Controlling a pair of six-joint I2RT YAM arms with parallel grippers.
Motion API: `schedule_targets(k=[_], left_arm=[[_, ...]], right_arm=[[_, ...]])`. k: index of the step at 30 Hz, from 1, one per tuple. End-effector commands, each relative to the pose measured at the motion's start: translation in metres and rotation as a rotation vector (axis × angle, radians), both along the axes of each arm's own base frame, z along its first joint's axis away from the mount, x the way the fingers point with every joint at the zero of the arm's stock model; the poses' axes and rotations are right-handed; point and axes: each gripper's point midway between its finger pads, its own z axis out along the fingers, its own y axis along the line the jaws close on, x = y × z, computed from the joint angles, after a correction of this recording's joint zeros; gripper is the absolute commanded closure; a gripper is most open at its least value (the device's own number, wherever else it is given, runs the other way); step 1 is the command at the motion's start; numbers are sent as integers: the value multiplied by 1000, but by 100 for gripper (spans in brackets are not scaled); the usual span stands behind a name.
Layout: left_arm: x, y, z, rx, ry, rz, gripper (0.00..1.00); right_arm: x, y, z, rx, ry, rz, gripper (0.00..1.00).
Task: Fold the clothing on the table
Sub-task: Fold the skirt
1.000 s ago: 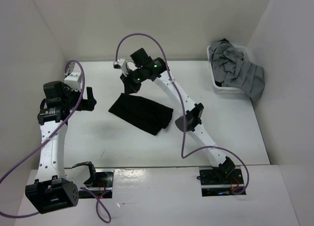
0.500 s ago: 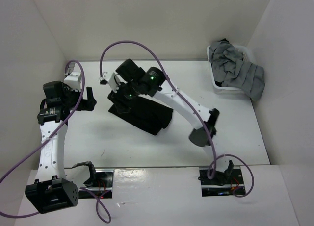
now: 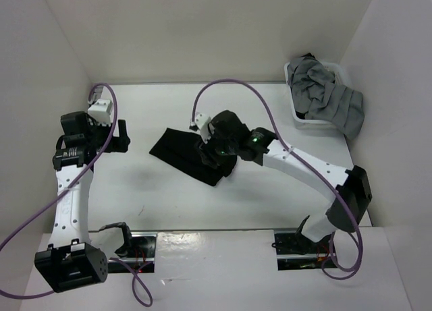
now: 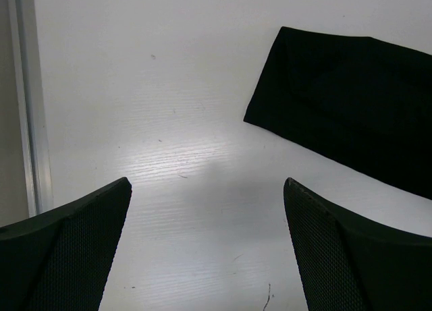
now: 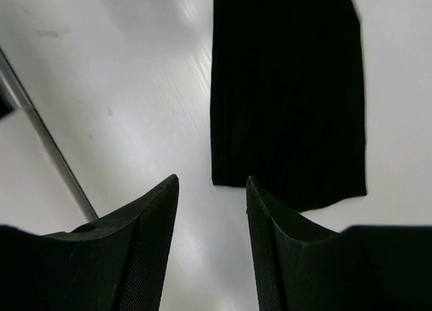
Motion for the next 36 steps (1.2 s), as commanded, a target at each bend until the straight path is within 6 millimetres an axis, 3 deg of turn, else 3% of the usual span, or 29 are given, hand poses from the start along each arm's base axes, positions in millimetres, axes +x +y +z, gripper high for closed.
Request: schedule_targets(k=[1,4,9,12,14,16,29,36], left_arm=[[6,16,-3,26,3,60,1],[4,23,-8,21,21,86,1],[0,33,-4,18,8,117,1],[-2,34,-5,20,6,114,1],[-2,37,-8,17,15,123,1],[0,38,-13,11,34,123,1],[3,41,-25,6,72,130,1],[4,41,-27,3,81,130,1]], right_arm=[[8,22,-8,95,-47,21,50],[21,23,-38,41,-14,14,50],[51,28,-71,12,-6,24,51],[59,35,-74,57,-17,24,51],[58,36,-87,61,-13,31,51],[69,36,-97,72,-25,-8,51],[103,73,-137,67,29,-4,53],[126,84,-133,78,17,-7,54]])
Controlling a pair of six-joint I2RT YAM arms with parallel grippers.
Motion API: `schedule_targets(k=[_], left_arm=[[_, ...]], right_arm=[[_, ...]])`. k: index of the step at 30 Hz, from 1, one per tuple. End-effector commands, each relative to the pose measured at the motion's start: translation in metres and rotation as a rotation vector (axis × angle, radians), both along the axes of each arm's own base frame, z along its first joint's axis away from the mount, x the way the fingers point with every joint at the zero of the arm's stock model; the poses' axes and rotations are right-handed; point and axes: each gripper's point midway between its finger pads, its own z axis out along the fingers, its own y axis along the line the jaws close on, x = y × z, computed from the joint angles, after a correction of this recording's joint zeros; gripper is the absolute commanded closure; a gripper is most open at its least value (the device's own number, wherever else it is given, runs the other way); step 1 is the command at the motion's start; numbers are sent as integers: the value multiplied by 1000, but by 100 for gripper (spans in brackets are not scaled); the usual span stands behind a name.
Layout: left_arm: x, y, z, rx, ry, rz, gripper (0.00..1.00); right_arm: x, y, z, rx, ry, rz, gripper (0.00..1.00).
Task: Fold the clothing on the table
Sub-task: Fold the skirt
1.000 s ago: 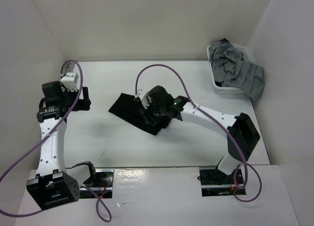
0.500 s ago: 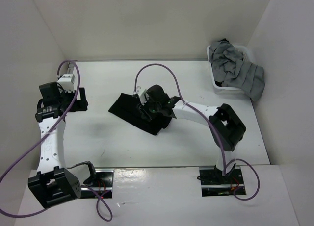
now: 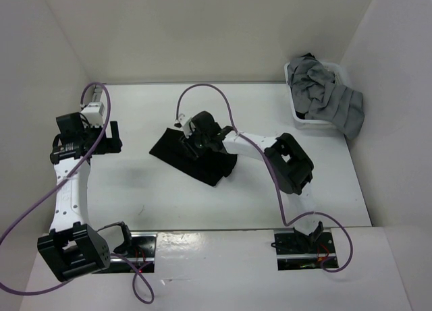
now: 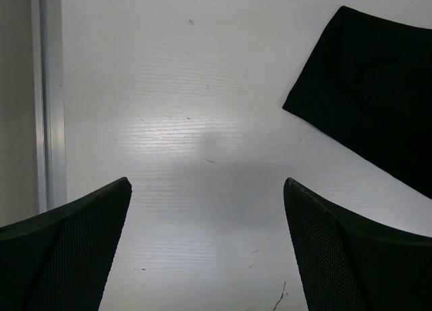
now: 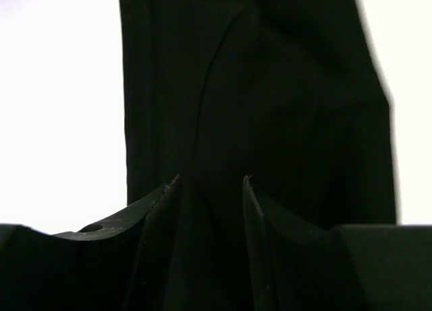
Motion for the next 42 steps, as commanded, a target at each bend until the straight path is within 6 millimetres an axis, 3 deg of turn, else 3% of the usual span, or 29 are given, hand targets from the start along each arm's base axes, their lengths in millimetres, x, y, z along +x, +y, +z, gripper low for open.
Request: schedule_targets(k=[1,8,10,11,13,19,20,22,28,35,42], left_arm=[[3,3,1,6,-11,1,1],[3,1,-3,-7,4,-6,1],[4,0,-6,-9,12,-19,1],[4,0,-6,-9,12,-19,1],[4,0,-6,-9,12,-19,1],[4,0,-6,-9,12,-19,1],[4,-2,-5,-15,10,-25,1],[4,-1,-5,-8,10,-31,1],[4,-1,-5,-8,10,-31,1],[5,-1,-8,-11,18,-31,1],[5,-1,-8,-11,18,-31,1]], right_arm=[[23,19,30,78,-68,4,54],[25,19,48,88,-73,23,54],[30,20,45,83,-100,29,54],[35,16,30,61,-85,13,54],[42,12,24,51,-85,7,54],[54,15,28,68,-112,5,54],[57,18,36,73,-128,11,54],[62,16,26,63,-108,7,54],[71,23,25,83,-68,25,54],[62,19,-1,55,-17,48,54],[54,23,-5,65,4,98,54]])
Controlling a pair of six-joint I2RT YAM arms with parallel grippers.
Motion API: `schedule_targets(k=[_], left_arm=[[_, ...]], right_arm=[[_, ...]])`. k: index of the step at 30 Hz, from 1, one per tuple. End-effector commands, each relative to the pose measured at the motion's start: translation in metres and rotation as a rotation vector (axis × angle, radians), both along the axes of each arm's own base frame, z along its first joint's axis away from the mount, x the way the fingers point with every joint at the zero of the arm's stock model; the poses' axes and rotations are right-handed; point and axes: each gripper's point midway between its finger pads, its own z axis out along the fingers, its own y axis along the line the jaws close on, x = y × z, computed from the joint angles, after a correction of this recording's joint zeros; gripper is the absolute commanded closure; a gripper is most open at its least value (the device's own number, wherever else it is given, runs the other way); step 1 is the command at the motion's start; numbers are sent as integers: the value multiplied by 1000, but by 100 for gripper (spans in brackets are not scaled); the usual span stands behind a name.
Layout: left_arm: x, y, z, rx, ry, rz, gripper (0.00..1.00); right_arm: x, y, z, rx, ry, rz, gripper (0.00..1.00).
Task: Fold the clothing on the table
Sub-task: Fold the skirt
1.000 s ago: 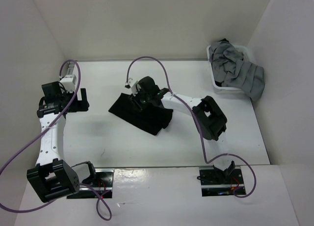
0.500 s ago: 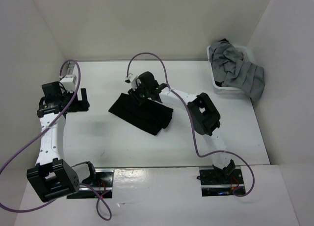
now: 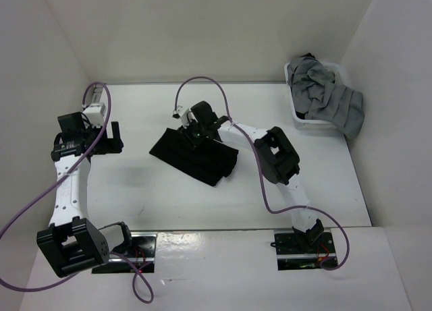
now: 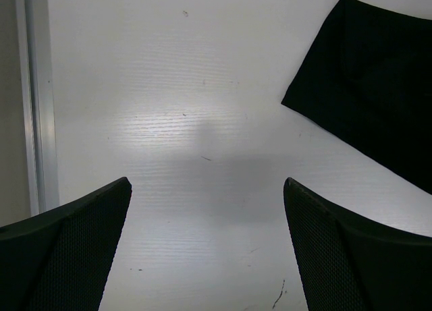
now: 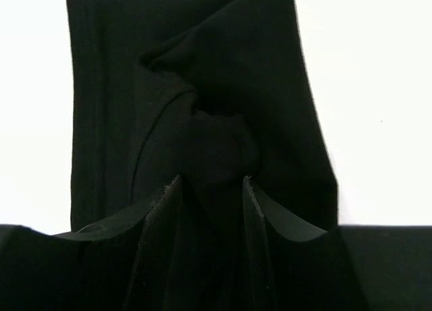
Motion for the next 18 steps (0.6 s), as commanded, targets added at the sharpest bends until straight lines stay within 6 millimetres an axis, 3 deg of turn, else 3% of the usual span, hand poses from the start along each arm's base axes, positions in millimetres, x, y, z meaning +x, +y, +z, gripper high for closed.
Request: schedule_targets(k=[1,12,13,15,18], left_arm=[[2,0,2,5,-13,-20,1],[2,0,2,5,-13,-20,1],[2,0,2,5,-13,-20,1],[2,0,2,5,-13,-20,1],[2,0,2,5,-13,-20,1]], right_arm=[[-4,6,3,24,15,56,54],[-4,8,-4,16,27,81,48],[-4,8,-4,16,27,81,51],[-4,8,-4,16,27,81,67],[-6,8,-2,19,36,73,100]])
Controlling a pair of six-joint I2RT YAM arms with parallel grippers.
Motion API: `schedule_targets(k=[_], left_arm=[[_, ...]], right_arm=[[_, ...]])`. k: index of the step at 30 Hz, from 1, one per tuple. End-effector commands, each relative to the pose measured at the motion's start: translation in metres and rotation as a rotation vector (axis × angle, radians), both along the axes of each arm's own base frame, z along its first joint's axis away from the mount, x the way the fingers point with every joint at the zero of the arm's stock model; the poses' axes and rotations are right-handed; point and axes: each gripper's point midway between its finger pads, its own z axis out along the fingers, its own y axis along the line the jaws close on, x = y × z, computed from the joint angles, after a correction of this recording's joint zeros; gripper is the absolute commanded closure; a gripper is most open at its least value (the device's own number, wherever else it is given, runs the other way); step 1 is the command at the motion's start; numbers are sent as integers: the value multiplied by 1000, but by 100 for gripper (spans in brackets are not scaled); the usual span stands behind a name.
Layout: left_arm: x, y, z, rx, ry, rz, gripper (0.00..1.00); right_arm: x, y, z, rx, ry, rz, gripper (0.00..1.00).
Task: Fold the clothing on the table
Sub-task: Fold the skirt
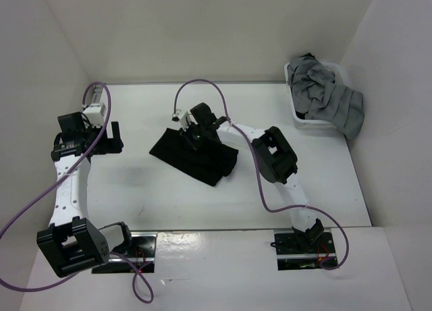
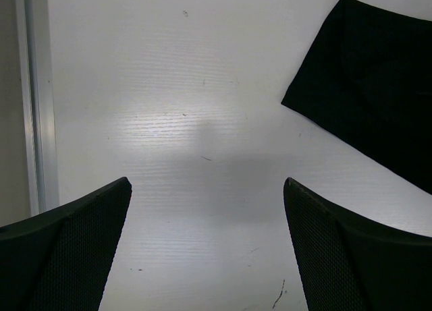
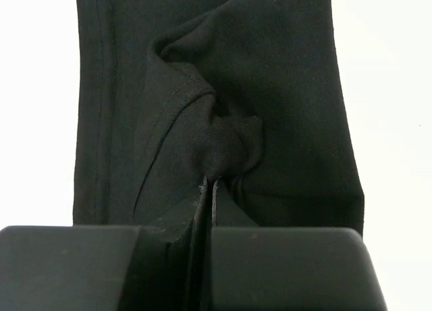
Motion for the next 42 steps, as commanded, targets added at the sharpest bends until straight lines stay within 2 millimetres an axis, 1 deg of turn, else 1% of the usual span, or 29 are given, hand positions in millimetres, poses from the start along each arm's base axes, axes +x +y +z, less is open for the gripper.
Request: schedule_targets(k=[1,2,3,4,6,8,11,12,13,18,19,20,23,24,25,26,27,29,30,32,33,34,35,36,37,38,39,41,42], left_arm=[[2,0,2,5,-13,-20,1],[2,0,2,5,-13,-20,1],[2,-2,2,-1,-15,-27,1],[2,-2,2,-1,-15,-27,1],[2,-2,2,-1,-15,-27,1],[2,-2,2,-1,-15,-27,1],[2,-2,2,-1,-15,-27,1],[2,-2,2,-1,-15,-27,1],[2,-2,2,-1,-15,-27,1],[2,-2,2,-1,-15,-27,1],[2,-2,2,-1,-15,-27,1],[2,-2,2,-1,-15,-27,1],[2,-2,2,-1,-15,-27,1],[2,-2,2,-1,-15,-27,1],[2,-2,2,-1,-15,-27,1],[2,-2,2,-1,-15,-27,1],[2,-2,2,-1,-15,-27,1],[2,-2,2,-1,-15,-27,1],[2,-2,2,-1,-15,-27,1],[2,-1,2,6,-16,-33,1],[1,-3,1,-3,-9,-40,1],[1,-3,1,-3,-9,-40,1],[1,-3,1,-3,-9,-40,1],[1,-3,1,-3,-9,-40,1],[1,-5,1,-10,-12,-47,1],[1,-5,1,-10,-12,-47,1],[1,-5,1,-10,-12,-47,1],[2,-7,-1,-22,-7,-56,1],[5,-8,-1,-26,-7,-73,1]], right_arm=[[4,4,16,28,-10,6,100],[2,3,12,24,6,-1,100],[5,3,25,32,-19,-10,100],[5,3,25,32,-19,-10,100],[6,1,43,45,-34,-27,100],[5,1,55,56,-38,-33,100],[-7,9,76,67,-49,-8,100],[-22,14,71,44,-31,22,100],[-24,18,81,43,-52,19,100],[-51,36,77,-22,-116,71,100],[-62,42,74,-34,-113,88,100],[-64,43,74,-47,-126,80,100],[-88,53,64,-82,-128,153,99],[-100,55,61,-102,-129,190,96],[-106,55,50,-120,-121,208,93],[-114,58,49,-118,-107,229,88],[-115,58,50,-115,-111,246,83],[-126,57,42,-133,-85,278,60],[-126,57,42,-133,-85,278,56],[-124,58,61,-111,-114,269,45],[-123,58,69,-102,-134,277,43],[-124,51,75,-103,-128,297,43],[-127,50,83,-94,-128,303,43],[-133,46,99,-74,-133,311,43],[-137,42,104,-71,-126,318,43],[-130,33,112,-62,-126,289,43],[-132,24,126,-32,-122,273,41],[-118,10,143,28,-99,201,41],[-100,-12,151,57,-77,143,41]])
